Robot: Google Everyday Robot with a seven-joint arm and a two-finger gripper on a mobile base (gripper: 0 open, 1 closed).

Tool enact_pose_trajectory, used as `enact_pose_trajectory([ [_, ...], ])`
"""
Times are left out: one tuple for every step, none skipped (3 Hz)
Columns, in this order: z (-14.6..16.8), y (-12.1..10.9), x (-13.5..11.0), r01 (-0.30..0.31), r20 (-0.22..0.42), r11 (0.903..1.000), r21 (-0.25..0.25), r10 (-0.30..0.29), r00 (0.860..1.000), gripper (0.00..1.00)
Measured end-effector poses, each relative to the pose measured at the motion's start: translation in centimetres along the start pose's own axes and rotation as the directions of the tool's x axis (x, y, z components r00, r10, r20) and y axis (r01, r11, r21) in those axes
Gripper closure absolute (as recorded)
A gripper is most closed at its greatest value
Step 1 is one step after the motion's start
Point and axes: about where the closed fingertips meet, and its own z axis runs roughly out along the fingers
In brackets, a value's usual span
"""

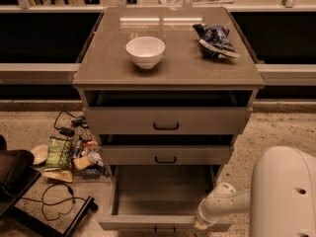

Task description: Open bottom drawer

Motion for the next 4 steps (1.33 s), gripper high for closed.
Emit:
enact_pose_trajectory([
  [0.11,0.12,0.02,0.000,0.000,1.0000,-0.002,0.000,1.000,0.81],
  [0.22,0.25,0.04,0.000,-0.001,1.0000,-0.005,0.000,1.000,0.58],
  [0.32,0.37,0.06,0.001,-0.001,1.0000,-0.007,-0.001,1.000,0.34],
  [0.42,0.50,0.08,0.001,-0.002,1.0000,-0.010,-0.001,1.000,0.11],
])
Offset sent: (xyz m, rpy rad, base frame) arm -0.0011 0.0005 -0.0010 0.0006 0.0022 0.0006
